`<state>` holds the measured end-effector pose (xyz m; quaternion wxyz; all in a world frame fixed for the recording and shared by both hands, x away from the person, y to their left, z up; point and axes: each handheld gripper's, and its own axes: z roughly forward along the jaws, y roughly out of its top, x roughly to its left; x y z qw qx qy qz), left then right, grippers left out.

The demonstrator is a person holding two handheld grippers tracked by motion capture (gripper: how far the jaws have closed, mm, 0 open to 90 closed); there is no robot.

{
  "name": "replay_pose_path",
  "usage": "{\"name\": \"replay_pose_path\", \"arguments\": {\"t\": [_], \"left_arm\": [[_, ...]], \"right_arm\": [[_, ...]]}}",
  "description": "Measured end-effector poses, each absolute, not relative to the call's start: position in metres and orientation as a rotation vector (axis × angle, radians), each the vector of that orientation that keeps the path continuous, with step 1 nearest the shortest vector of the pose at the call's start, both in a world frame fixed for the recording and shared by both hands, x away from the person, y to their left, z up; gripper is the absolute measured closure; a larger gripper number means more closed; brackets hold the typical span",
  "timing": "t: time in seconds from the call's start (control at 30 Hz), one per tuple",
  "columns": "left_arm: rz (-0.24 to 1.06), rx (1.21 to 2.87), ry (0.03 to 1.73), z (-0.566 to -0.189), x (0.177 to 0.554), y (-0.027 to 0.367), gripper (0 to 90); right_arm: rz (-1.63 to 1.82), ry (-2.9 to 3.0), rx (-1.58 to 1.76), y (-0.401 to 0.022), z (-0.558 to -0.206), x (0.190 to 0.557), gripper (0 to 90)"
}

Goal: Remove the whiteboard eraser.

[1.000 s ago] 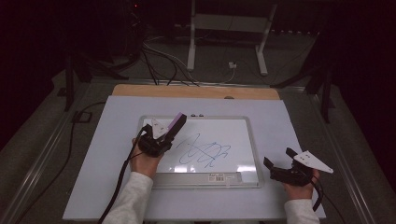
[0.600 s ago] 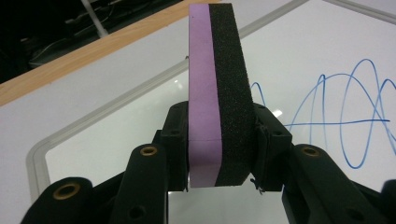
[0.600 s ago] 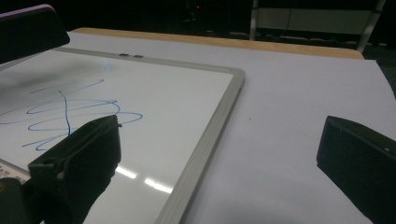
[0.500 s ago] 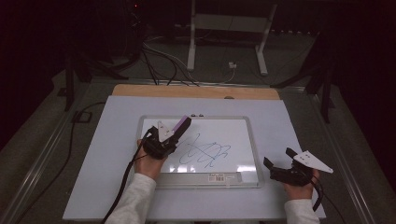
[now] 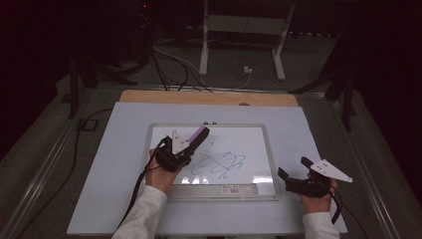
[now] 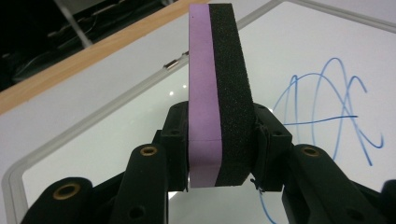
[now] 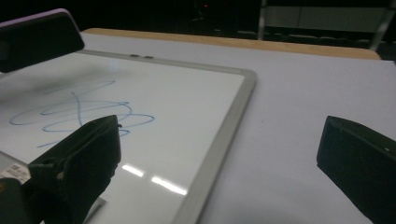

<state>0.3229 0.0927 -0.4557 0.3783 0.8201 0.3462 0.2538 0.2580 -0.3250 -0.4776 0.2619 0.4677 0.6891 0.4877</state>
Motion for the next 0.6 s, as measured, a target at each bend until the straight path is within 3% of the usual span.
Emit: {"name": "replay_pose_path", "arguments": {"t": [0.6], "left_arm": [[0.584,2.096,0.669,-0.441,0.318,0.093,64.4]], "right_arm": [[1.388,2.115,1.097,-0.264,-0.433,0.293,0.2]]}}
